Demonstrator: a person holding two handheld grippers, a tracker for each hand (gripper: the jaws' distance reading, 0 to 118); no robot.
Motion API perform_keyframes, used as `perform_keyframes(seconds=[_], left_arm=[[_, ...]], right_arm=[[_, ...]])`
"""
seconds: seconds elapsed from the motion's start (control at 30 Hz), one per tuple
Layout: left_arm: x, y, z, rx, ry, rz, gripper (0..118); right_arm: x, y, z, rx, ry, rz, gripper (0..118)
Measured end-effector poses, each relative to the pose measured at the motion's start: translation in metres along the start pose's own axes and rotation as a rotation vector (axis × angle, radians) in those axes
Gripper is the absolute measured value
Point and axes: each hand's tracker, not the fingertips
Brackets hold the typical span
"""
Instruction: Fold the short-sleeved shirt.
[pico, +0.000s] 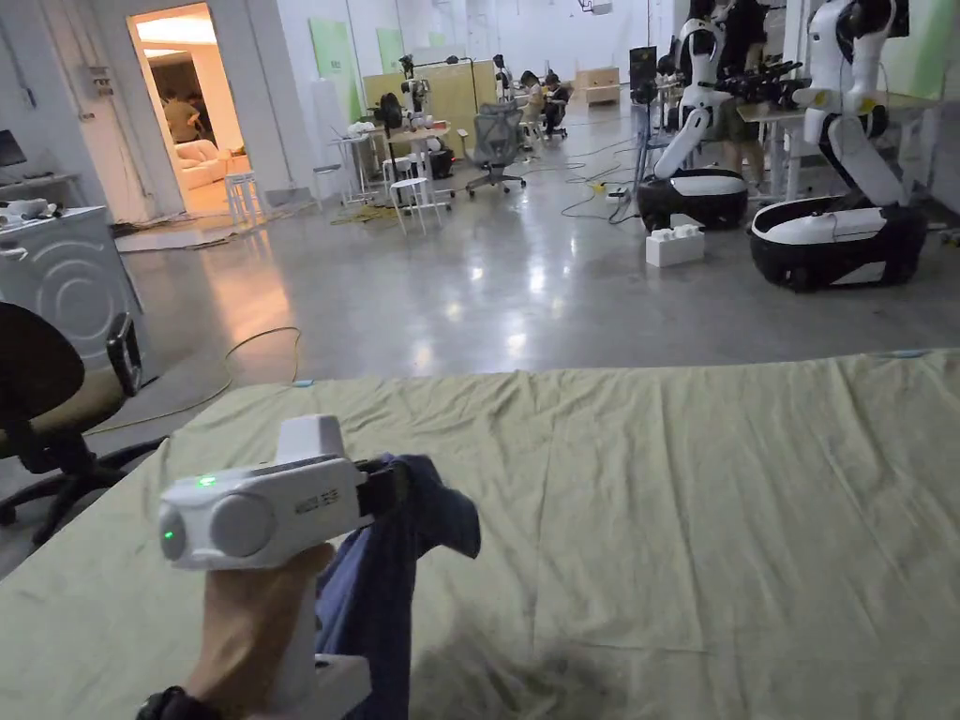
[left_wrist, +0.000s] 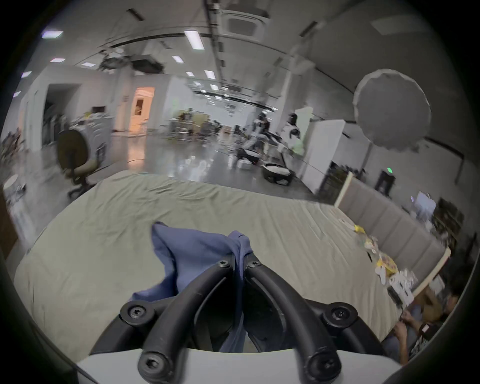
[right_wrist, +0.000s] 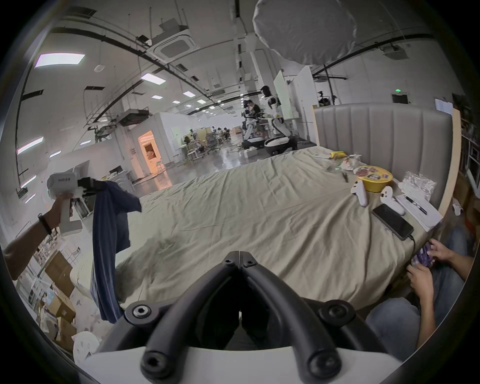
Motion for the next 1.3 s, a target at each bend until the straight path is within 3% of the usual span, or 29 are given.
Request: perform_keyframes(seconds=[0.13, 0.27, 0.47, 0.57, 0.6, 0.63, 0.67, 0.7, 0.73, 0.9, 1.17, 1.3], left_arm=[[0.102, -0.041, -0.065, -0.132, -0.155, -0.127, 5], [0.205, -0.116, -0.105, -0.256, -0.381, -0.142, 5], [0.337, -0.212, -0.102, -0.413, -0.631, -0.388, 5], [0.367, -0.245, -0.092, -0.434, -0.705, -0.398, 7], [0.367, -0.25, -0.088, -0.44, -0.701, -0.381, 15], [0.368, -0.254, -0.087, -0.468, -0.728, -0.367, 34], [0.364, -0.255, -0.083, -0.456, -0.726, -0.348, 67], [0.357, -0.252, -0.077, -0.446, -0.721, -0.325, 84], [0.345, -0.243, -0.066, -0.42, -0.723, -0.289, 88], [0.247, -0.181, 0.016, -0.136, -0.589, -0.159, 88], [0.107, -0.121, 0.207, 0.335, -0.068, -0.057, 87], [0.095, -0.126, 0.273, 0.442, 0.133, -0.131, 67]], right_arm=[[0.015, -0.007, 0.013, 0.008, -0.05, -0.035, 0], [0.025, -0.011, 0.027, -0.001, -0.101, -0.07, 0], [0.033, -0.017, 0.055, -0.01, -0.185, -0.057, 0], [0.039, -0.024, 0.057, -0.035, -0.215, -0.068, 0], [0.04, -0.025, 0.055, -0.039, -0.214, -0.076, 0], [0.04, -0.026, 0.053, -0.043, -0.21, -0.087, 0], [0.039, -0.026, 0.05, -0.042, -0.202, -0.093, 0], [0.037, -0.025, 0.047, -0.04, -0.189, -0.095, 0], [0.034, -0.023, 0.042, -0.034, -0.174, -0.09, 0], [0.018, -0.007, 0.013, 0.013, -0.059, -0.044, 0], [-0.029, 0.039, -0.004, 0.22, 0.084, 0.068, 0], [-0.047, 0.052, 0.001, 0.269, 0.116, 0.086, 0]])
